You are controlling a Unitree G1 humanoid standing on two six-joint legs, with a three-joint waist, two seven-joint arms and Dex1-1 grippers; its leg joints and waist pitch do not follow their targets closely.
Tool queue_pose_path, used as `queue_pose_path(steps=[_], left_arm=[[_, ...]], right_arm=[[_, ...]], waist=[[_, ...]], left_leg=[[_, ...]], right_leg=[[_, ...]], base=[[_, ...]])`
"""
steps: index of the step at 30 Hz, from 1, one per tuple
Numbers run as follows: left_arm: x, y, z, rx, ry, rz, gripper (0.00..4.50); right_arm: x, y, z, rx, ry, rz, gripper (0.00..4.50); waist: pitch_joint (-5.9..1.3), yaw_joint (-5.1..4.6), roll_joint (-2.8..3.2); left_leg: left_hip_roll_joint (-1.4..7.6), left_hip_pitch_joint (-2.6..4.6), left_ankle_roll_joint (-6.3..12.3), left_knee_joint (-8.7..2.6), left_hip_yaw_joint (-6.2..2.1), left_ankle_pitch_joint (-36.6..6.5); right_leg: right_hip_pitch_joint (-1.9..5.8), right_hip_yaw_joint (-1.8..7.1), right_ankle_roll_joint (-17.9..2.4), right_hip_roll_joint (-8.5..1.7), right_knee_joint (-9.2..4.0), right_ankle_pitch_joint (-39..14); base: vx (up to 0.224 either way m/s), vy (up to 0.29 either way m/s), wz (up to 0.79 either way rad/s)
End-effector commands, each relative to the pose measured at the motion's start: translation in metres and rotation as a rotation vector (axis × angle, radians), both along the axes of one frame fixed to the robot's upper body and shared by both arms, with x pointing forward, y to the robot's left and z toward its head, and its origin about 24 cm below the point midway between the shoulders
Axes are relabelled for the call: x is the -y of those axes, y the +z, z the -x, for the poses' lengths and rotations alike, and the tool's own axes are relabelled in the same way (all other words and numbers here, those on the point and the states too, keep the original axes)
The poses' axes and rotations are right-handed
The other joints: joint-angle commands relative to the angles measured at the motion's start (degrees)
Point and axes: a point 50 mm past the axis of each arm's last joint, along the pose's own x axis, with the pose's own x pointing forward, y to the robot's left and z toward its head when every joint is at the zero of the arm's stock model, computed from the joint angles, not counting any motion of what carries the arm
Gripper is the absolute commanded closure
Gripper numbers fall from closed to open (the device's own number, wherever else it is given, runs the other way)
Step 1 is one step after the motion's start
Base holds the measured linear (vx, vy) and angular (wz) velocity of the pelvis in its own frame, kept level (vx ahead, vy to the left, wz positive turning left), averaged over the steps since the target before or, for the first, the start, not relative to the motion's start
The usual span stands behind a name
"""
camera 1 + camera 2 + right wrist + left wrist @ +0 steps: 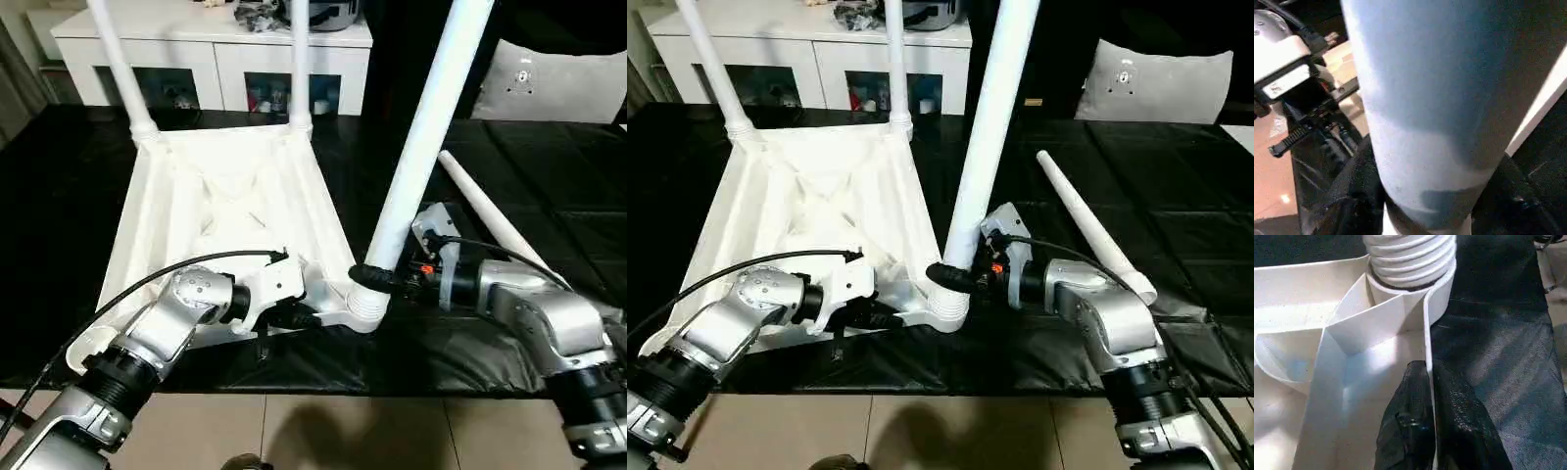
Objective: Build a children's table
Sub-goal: Insert table leg to table base
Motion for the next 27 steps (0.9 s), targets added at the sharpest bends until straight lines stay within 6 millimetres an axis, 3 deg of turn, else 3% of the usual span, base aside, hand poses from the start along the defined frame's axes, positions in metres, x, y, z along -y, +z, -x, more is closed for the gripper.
queue_pose_path(steps=[1, 18, 21, 24, 25, 27], left_arm=[[0.002, -0.005, 0.005, -0.031, -0.054, -0.017, 4.50], [0.004, -0.003, -0.003, 0.002, 0.016, 0.027, 4.50], [0.006, -0.003, -0.005, 0.006, 0.032, 0.040, 4.50], [0.008, -0.003, -0.006, 0.010, 0.044, 0.050, 4.50], [0.008, -0.003, -0.006, 0.011, 0.046, 0.050, 4.50], [0.008, -0.004, -0.007, 0.015, 0.050, 0.049, 4.50]], right_arm=[[0.004, -0.008, 0.000, -0.029, -0.020, 0.041, 2.62], [0.014, -0.029, 0.004, -0.119, -0.118, -0.106, 2.62], [0.018, -0.037, 0.008, -0.119, -0.161, -0.122, 2.62], [0.020, -0.043, 0.017, -0.093, -0.154, -0.077, 2.62], [0.021, -0.043, 0.018, -0.081, -0.148, -0.054, 2.62], [0.022, -0.044, 0.020, -0.067, -0.148, -0.027, 2.62]], waist=[[-3.66, -0.21, -0.16], [-3.40, -0.25, -0.21], [-3.17, -0.12, 0.15], [-2.84, -0.23, -0.04], [-2.82, -0.18, 0.43], [-2.86, -0.30, 0.07]], left_leg=[[3.53, 1.74, -2.29, -4.77, -1.53, -18.7], [3.58, 1.97, -2.48, -4.94, -1.74, -21.6], [3.54, 2.27, -2.72, -5.00, -1.95, -24.0], [3.50, 2.54, -2.95, -5.13, -2.09, -26.3], [3.45, 2.83, -3.17, -5.12, -2.31, -27.4], [3.35, 3.00, -2.98, -5.14, -2.35, -28.0]], right_leg=[[1.60, 2.91, -10.3, -4.72, -4.55, -18.0], [1.42, 2.85, -9.2, -4.88, -5.24, -23.1], [1.20, 2.81, -8.1, -5.15, -5.78, -27.5], [1.03, 2.72, -6.6, -5.16, -6.41, -31.8], [0.91, 2.73, -5.8, -5.29, -6.58, -33.9], [0.72, 2.67, -4.9, -5.17, -6.85, -35.6]], base=[[0.000, 0.000, 0.00], [0.000, 0.000, 0.00], [0.000, 0.000, 0.00], [0.000, 0.000, 0.00], [0.000, 0.000, 0.00], [0.000, 0.000, 0.00]])
